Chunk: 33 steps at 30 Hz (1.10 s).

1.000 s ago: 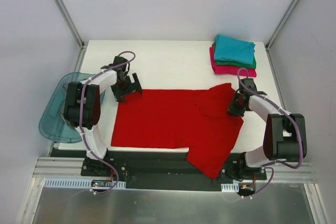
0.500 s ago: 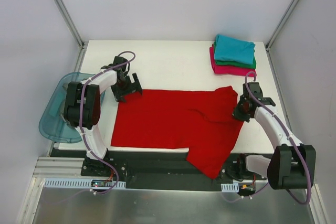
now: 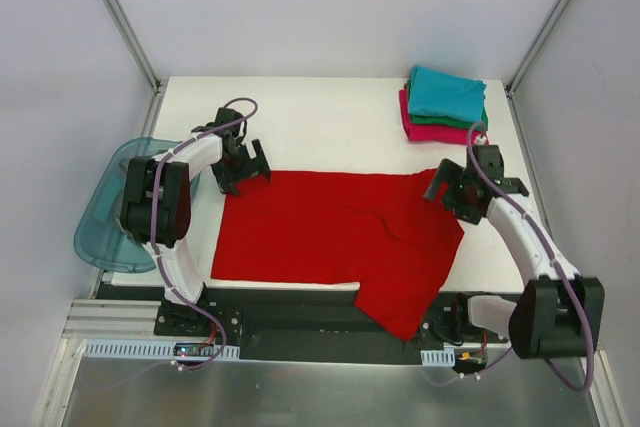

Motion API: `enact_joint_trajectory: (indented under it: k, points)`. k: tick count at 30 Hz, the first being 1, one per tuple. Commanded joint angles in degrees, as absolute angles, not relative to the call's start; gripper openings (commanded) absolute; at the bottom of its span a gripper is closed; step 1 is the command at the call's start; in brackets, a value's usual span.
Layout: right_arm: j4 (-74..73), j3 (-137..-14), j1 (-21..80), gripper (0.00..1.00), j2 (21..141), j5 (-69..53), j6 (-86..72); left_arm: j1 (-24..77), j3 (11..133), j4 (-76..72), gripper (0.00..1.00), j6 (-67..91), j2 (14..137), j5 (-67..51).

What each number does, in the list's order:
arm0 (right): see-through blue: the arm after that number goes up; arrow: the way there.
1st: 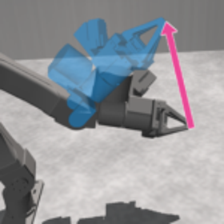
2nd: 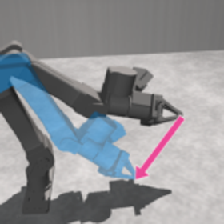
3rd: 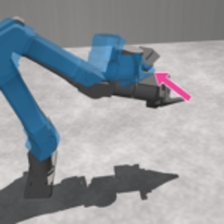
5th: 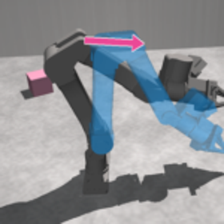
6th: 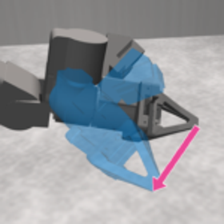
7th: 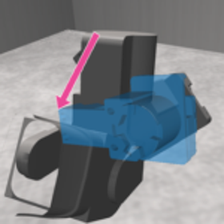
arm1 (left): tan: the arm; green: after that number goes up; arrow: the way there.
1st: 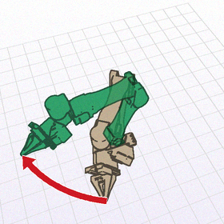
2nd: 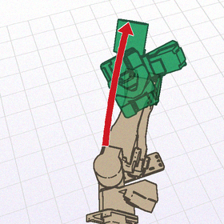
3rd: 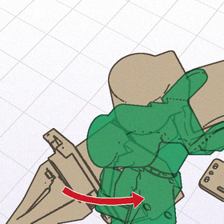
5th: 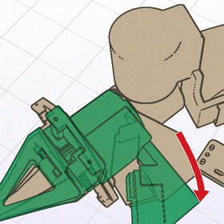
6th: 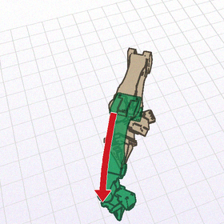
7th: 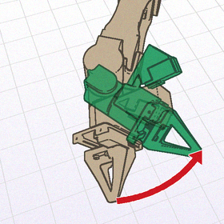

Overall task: Fold and stack the t-shirts
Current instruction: Fold the flattened tshirt in 1/3 of the way

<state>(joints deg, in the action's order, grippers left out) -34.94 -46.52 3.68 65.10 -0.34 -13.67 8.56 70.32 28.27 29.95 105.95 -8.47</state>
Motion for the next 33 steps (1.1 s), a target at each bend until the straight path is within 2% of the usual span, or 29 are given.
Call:
enact_joint_trajectory:
  k: [1,5,12,20,27,30,33]
  points:
    - [-23.6,-53.5,5.0,0.96,76.7,-11.3,-10.5,8.2,70.0,29.4,0.99,28.7,105.1,-8.2]
    - [-22.8,-61.2,5.9,0.96,91.0,-10.6,-10.1,8.1,71.4,29.5,0.99,29.0,106.3,-8.8]
    - [-27.2,-72.7,3.3,0.96,107.7,-5.6,-8.5,7.7,76.8,32.4,0.99,29.6,110.5,-5.5]
    - [-28.0,-82.2,0.2,0.97,116.6,-9.1,-6.7,7.4,86.4,35.7,0.99,29.4,116.5,-5.4]
    - [-32.3,-91.4,-0.9,0.96,116.5,-8.7,-3.7,7.2,97.5,39.5,0.99,28.9,119.5,-5.7]
    - [-34.1,-89.0,0.0,0.96,109.0,-5.0,-2.1,7.5,94.9,39.8,0.99,29.3,113.7,-5.6]
    - [-36.1,-82.0,4.6,0.96,98.2,7.2,-1.8,8.4,87.2,39.7,0.99,30.3,103.7,-3.4]
